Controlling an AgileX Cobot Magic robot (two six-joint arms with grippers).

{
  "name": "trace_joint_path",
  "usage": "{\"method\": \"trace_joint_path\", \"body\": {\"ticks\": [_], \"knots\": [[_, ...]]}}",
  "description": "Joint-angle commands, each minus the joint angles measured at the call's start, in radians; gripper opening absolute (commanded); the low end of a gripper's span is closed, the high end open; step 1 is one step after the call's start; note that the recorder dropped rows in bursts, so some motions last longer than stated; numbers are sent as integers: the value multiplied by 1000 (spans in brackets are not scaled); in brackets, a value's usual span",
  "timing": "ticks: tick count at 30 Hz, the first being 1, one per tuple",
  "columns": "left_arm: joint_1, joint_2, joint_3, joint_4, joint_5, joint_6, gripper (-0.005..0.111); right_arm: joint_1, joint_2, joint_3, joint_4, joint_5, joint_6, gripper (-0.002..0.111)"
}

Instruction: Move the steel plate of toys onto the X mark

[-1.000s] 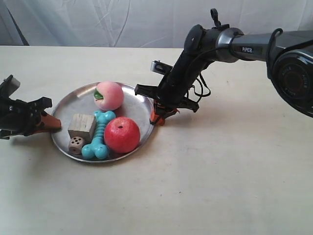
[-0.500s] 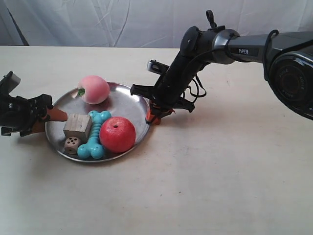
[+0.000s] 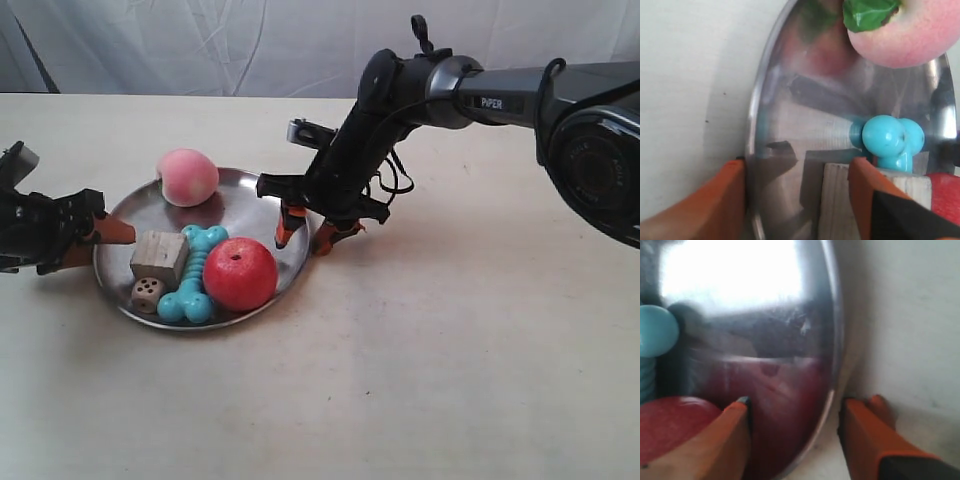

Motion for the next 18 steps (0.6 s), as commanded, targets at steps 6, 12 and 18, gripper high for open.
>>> {"method": "trace_joint_path", "body": {"ticks": [6, 12, 18], "knots": [[41, -56, 0, -6, -28, 8, 56, 1, -62, 5, -198, 26, 80, 53], [41, -64, 18, -6, -64, -27, 51, 1, -111, 5, -220, 38, 86, 53], [41, -133, 14, -6, -180, -102, 13, 1, -218, 5, -307, 43, 86, 20]]}}
